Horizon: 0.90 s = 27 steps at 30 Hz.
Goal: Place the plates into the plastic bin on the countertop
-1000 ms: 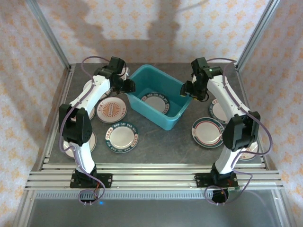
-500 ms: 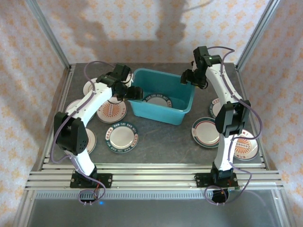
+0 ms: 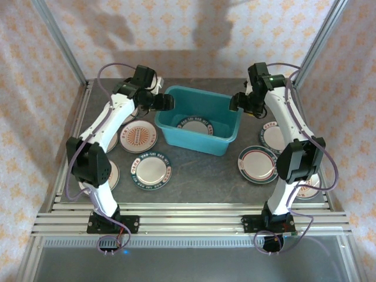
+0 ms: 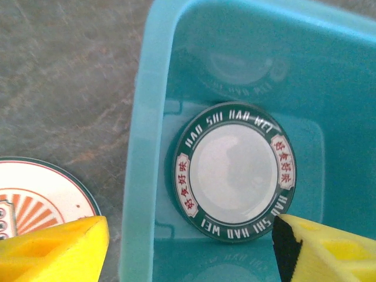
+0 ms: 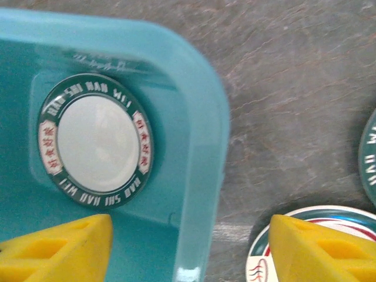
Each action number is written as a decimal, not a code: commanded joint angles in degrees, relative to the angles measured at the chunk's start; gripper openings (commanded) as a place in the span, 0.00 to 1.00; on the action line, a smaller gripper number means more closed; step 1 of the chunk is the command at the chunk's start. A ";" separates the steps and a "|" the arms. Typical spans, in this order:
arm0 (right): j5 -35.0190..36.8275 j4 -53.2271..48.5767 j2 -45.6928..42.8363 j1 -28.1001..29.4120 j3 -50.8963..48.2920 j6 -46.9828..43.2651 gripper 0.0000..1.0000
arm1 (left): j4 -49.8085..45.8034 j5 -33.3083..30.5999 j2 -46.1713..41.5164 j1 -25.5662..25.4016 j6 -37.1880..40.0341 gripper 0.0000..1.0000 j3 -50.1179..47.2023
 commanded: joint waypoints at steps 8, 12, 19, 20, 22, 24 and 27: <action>-4.82 1.23 5.18 1.29 4.58 -1.62 0.65 | 2.87 5.44 -1.35 -1.65 -1.40 0.73 -5.40; -7.93 0.22 9.69 1.32 10.53 -2.98 0.64 | 2.94 5.55 -2.94 -2.87 -2.13 0.73 -7.50; -8.84 -0.86 13.00 1.24 15.53 -4.22 0.66 | 3.47 2.95 -5.99 -2.88 -3.01 0.74 -9.50; -7.33 -1.45 12.77 1.03 15.59 -4.46 0.67 | 2.86 1.42 -6.29 -2.88 -2.90 0.74 -9.14; -4.62 -2.49 11.64 -0.02 15.11 -4.77 0.69 | 2.04 -1.46 -7.09 -2.72 -2.31 0.75 -8.28; -2.51 -2.06 8.93 -1.64 13.02 -4.43 0.71 | 1.62 -4.48 -7.88 -2.53 -1.69 0.76 -7.02; 0.64 -0.59 3.49 -4.12 8.55 -4.50 0.73 | -0.07 -7.25 -8.06 -2.34 -0.29 0.77 -3.27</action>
